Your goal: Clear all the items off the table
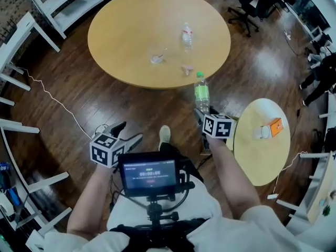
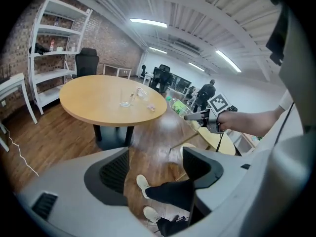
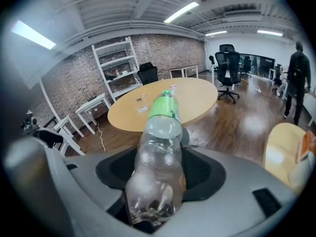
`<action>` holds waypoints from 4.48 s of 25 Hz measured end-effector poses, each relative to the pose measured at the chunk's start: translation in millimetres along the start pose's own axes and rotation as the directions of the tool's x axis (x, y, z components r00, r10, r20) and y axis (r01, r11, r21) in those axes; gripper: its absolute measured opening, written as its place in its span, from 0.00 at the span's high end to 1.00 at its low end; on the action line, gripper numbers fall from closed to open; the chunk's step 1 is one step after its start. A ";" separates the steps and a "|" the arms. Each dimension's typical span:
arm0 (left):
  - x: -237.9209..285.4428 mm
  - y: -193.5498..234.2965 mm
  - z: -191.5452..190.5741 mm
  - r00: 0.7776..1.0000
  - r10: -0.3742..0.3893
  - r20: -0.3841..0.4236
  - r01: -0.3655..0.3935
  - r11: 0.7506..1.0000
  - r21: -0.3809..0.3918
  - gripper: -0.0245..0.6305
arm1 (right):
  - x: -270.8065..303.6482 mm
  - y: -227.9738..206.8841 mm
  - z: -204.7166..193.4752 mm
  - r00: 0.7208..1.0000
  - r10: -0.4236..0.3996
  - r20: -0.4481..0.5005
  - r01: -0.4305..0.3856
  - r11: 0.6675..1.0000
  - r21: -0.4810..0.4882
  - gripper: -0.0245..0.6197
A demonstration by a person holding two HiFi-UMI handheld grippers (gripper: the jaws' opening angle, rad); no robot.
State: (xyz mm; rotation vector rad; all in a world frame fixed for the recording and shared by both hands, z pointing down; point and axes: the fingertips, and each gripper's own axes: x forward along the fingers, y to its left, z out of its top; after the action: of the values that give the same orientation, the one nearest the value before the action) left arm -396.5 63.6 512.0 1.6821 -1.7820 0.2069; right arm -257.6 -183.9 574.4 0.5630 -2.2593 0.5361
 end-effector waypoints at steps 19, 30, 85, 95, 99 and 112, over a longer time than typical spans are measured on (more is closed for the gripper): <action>64.5 70.5 76.8 0.995 0.085 -0.057 -0.090 0.992 -0.091 0.45 | 238.4 20.2 127.0 0.967 0.059 -0.248 -0.094 0.987 -0.131 0.49; 67.7 67.4 87.1 0.998 0.055 -0.035 -0.057 0.997 -0.057 0.45 | 193.1 38.1 151.2 0.985 0.130 -0.111 -0.146 0.977 -0.153 0.41; 22.9 -476.6 -121.9 0.880 -0.445 -0.165 0.474 0.827 0.302 0.45 | -507.7 -136.1 -377.7 0.849 -0.472 0.237 0.390 0.863 0.321 0.41; 3.6 -483.8 -144.3 0.913 -0.369 -0.174 0.407 0.848 0.340 0.44 | -508.5 -137.9 -392.4 0.871 -0.418 0.257 0.339 0.891 0.301 0.41; 4.5 -466.9 -138.8 0.908 -0.379 -0.182 0.419 0.846 0.331 0.44 | -491.4 -132.3 -374.2 0.871 -0.413 0.266 0.339 0.897 0.282 0.41; 30.2 -347.4 -70.0 0.895 -0.400 -0.197 0.445 0.834 0.326 0.44 | -398.7 -119.8 -271.8 0.853 -0.463 0.242 0.396 0.875 0.278 0.41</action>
State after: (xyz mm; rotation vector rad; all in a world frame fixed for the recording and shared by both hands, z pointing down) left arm -45.8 22.0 470.1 2.2323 -1.2878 0.4523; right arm 210.5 -45.7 479.8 1.3118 -2.2572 0.4930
